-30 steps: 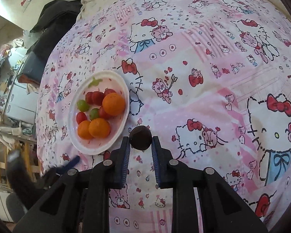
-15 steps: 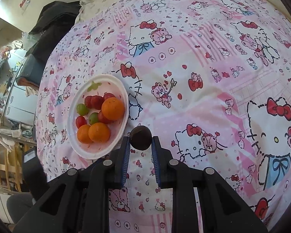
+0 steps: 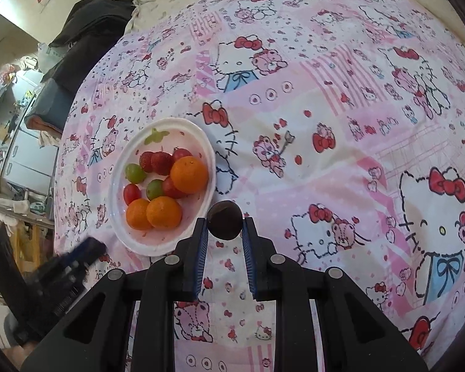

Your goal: Organize fruits

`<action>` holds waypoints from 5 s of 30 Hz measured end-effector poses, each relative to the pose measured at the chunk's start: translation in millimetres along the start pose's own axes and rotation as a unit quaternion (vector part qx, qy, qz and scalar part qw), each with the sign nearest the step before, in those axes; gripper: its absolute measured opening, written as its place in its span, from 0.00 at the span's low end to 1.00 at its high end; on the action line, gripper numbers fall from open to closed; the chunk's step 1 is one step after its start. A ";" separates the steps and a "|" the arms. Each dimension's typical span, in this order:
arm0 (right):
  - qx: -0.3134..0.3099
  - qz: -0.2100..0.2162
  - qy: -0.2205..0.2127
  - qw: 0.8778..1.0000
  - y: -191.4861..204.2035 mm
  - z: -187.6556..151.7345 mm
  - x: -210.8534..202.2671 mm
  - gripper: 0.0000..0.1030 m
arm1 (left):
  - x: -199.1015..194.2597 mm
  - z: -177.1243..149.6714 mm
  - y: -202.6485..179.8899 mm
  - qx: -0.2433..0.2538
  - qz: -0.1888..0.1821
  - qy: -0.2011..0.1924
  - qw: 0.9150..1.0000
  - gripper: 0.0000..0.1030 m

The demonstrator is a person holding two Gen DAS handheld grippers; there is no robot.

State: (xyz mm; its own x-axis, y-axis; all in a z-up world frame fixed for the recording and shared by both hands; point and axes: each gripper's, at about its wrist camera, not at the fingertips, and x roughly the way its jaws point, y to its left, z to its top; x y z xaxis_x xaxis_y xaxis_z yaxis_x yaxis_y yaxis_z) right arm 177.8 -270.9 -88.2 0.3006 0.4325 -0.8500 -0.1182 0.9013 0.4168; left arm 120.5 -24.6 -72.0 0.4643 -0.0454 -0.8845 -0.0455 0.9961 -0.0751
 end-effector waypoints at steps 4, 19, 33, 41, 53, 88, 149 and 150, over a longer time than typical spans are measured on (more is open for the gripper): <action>-0.029 0.016 -0.016 0.999 20.8 8.7 1.4 0.23 | -0.7 21.9 3.4 0.014 0.012 -0.025 1.000 0.20; -0.075 0.060 -0.027 0.995 59.3 59.4 48.2 0.23 | 42.6 66.7 -9.9 0.042 0.008 -0.032 0.999 0.21; -0.047 0.067 0.002 0.997 47.6 67.5 75.9 0.25 | 60.7 72.0 -4.6 0.027 0.000 -0.029 0.999 0.22; -0.056 0.077 -0.027 0.995 55.1 70.9 58.5 0.32 | 46.5 71.4 -4.4 0.018 -0.010 -0.041 0.999 0.62; -0.078 0.075 -0.119 0.987 64.2 57.2 -12.2 0.94 | -24.0 68.9 11.4 0.000 0.019 -0.118 0.993 0.69; -0.130 -0.015 -0.259 0.957 80.6 -92.5 -108.6 1.00 | -143.7 -51.9 41.5 -0.029 0.037 -0.215 0.976 1.00; -0.154 -0.046 -0.253 0.954 94.6 -94.9 -89.5 1.00 | -138.5 -57.4 28.3 0.004 0.050 -0.230 0.972 1.00; -0.154 -0.046 -0.253 0.954 94.5 -94.8 -89.5 1.00 | -138.5 -57.1 28.1 0.005 0.050 -0.230 0.972 1.00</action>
State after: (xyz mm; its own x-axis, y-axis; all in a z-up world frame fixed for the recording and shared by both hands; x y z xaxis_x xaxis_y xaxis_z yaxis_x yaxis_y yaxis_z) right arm 50.0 -222.1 -3.3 0.7327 0.3541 -0.5812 -0.3187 0.9331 0.1668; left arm 4.3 5.4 22.1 0.8049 0.0878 -0.5869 -0.1038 0.9946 0.0065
